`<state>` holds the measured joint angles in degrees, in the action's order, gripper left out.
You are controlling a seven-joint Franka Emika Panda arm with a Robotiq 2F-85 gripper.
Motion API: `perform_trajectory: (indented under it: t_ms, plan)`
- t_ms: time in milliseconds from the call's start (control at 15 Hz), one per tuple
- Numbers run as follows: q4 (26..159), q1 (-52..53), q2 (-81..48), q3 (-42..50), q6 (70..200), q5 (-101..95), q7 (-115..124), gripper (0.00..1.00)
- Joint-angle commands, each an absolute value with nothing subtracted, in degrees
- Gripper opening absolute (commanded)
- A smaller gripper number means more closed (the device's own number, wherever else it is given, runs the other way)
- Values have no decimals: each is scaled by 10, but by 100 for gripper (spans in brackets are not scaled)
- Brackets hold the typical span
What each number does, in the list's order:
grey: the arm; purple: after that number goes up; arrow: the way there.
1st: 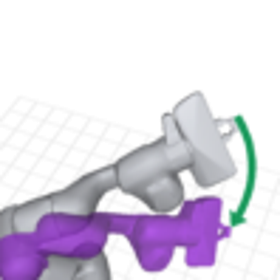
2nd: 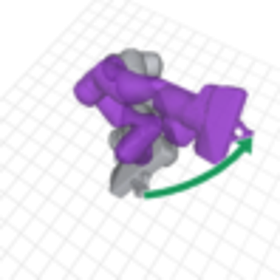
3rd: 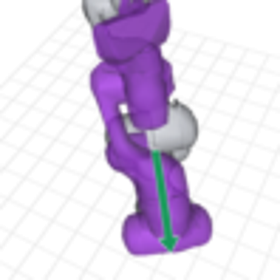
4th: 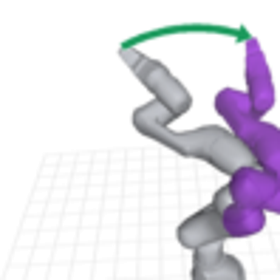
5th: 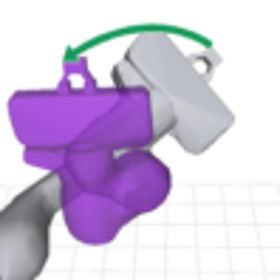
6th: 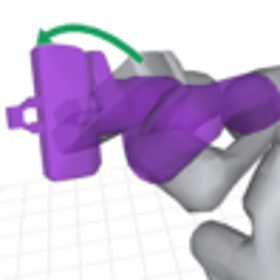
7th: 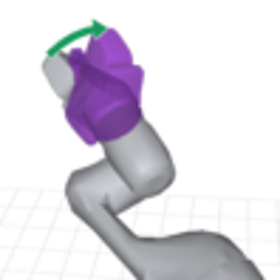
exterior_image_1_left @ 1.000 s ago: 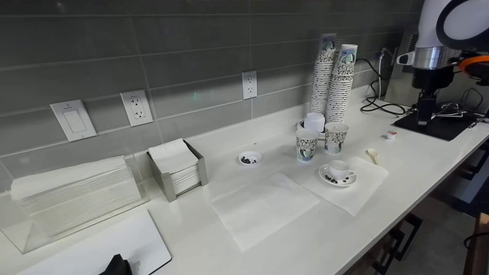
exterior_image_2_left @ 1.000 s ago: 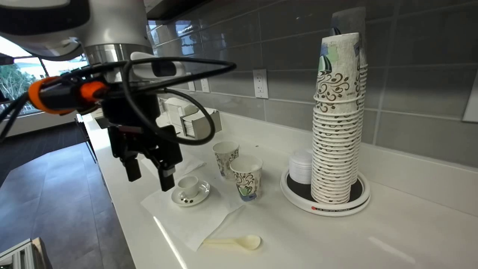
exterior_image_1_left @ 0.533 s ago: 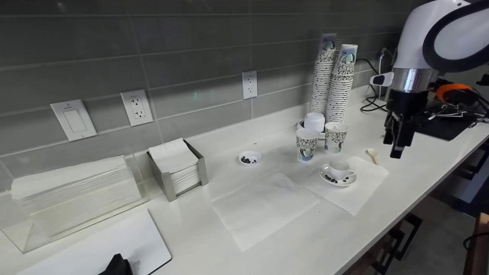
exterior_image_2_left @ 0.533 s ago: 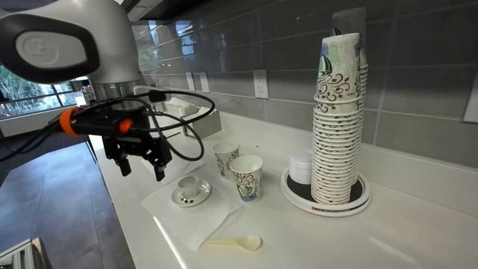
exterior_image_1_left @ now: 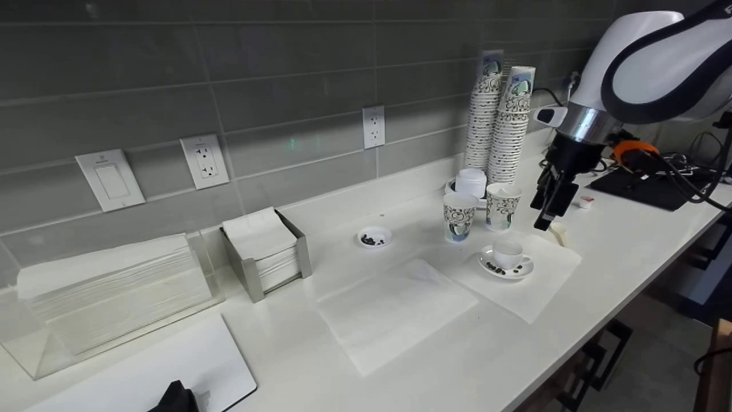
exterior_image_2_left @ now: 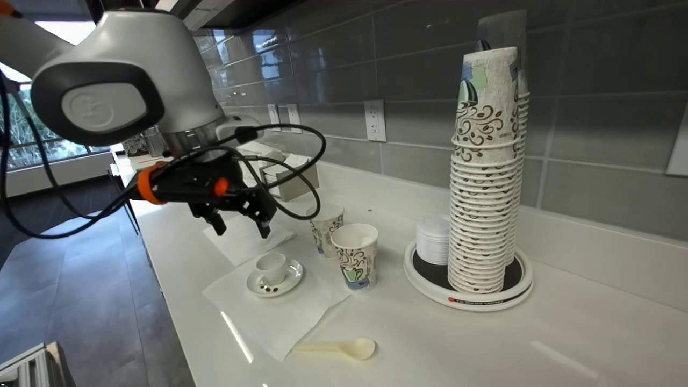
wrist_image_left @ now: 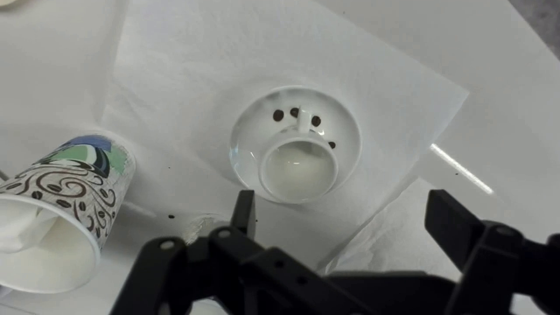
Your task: Remove the cup from the white plate
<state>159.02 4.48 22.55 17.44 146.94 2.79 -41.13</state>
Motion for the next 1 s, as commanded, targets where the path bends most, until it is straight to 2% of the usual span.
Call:
perform_trajectory:
  t_ms: [0,467,533,933]
  plan:
    - [1590,53,178,191,1517,72,-458,100]
    - [1588,58,130,223,1527,176,-561,100]
    - [1588,30,144,194,1523,142,-519,100]
    - [1587,24,139,187,1523,146,-526,100]
